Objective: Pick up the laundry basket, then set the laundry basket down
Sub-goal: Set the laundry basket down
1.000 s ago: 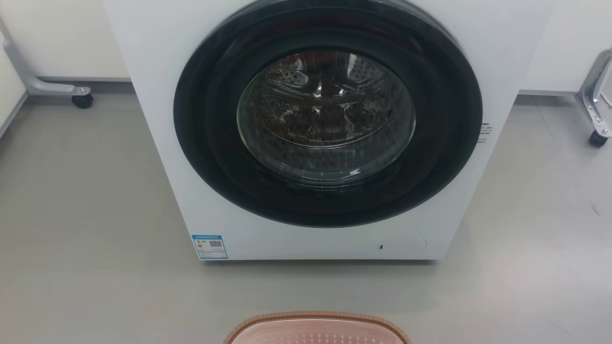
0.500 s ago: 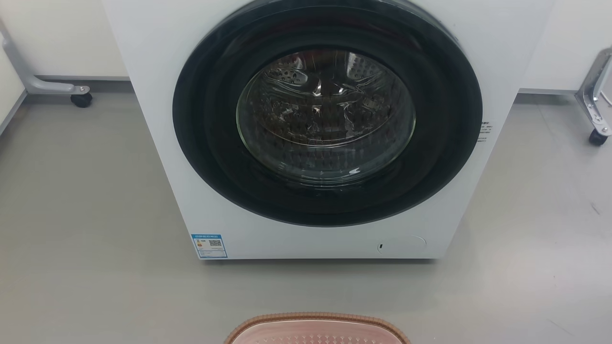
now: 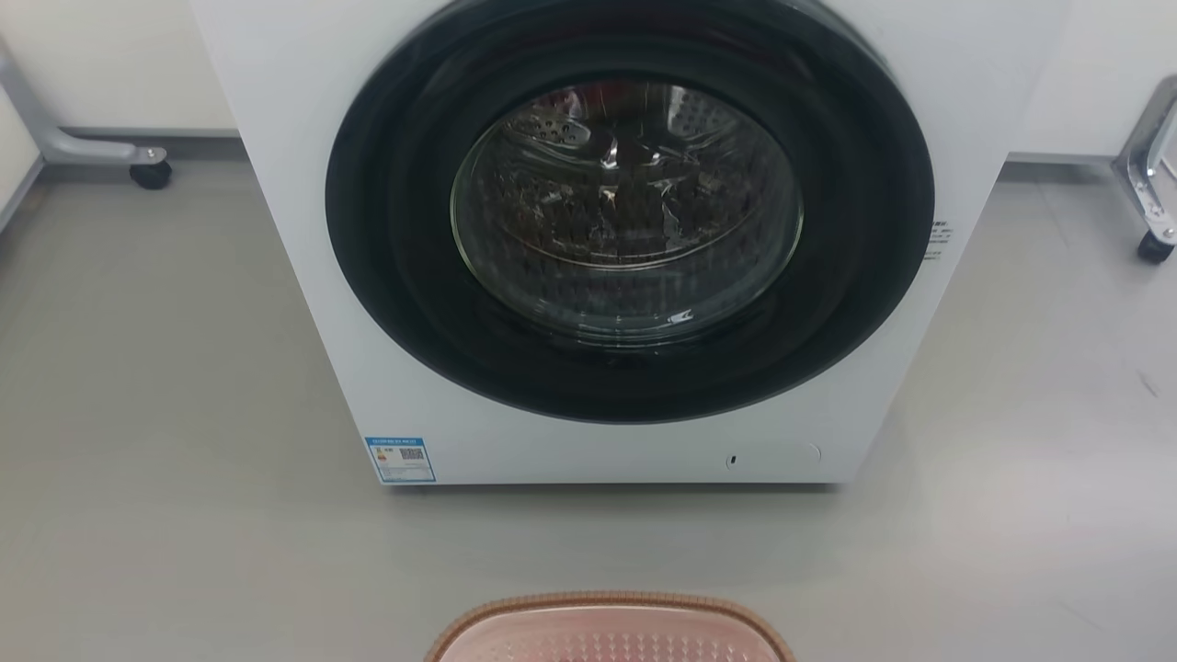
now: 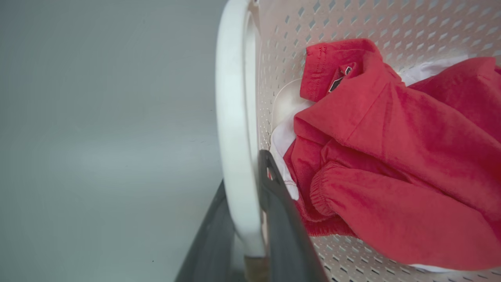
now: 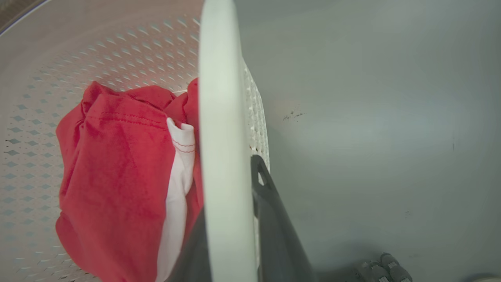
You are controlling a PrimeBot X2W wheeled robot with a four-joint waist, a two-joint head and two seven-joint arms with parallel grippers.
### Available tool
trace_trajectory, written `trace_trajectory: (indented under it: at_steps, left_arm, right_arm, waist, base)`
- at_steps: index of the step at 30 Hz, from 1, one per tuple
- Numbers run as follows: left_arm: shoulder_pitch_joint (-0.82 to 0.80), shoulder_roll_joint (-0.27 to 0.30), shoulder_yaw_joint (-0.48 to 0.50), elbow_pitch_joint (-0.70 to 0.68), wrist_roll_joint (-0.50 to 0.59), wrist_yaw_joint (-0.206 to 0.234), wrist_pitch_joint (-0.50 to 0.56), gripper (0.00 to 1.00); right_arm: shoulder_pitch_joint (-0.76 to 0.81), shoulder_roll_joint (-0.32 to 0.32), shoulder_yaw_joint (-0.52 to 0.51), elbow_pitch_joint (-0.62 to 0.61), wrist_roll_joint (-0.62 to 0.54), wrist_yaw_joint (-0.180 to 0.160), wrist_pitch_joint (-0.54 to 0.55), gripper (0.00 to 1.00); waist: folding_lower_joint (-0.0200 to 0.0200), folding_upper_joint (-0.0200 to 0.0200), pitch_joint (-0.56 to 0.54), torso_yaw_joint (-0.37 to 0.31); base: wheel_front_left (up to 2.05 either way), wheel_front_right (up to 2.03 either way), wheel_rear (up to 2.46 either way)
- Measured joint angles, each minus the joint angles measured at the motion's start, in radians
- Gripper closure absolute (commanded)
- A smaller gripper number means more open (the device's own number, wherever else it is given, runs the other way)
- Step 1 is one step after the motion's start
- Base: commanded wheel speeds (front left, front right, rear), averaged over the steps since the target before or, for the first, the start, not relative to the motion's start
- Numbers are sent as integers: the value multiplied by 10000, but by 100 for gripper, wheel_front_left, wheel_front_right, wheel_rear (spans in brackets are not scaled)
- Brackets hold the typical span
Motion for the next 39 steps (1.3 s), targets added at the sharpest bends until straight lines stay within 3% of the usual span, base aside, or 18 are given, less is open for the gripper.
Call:
trace_trajectory:
  at_steps: [14, 39]
  left_arm:
    - [-1751, 0, 290, -102, -44, 88, -284, 100]
    - [-4850, -25, 692, -276, 17, 190, -976, 100]
  right_arm:
    - [-2221, 10, -184, 364, 6, 2, -318, 100]
    - [-5683, 69, -545, 1434, -514, 194, -1131, 100]
  waist:
    - [1, 0, 1380, 23]
    - [1, 2, 5119, 224]
  base:
    - [0, 0, 0]
    - [0, 0, 0]
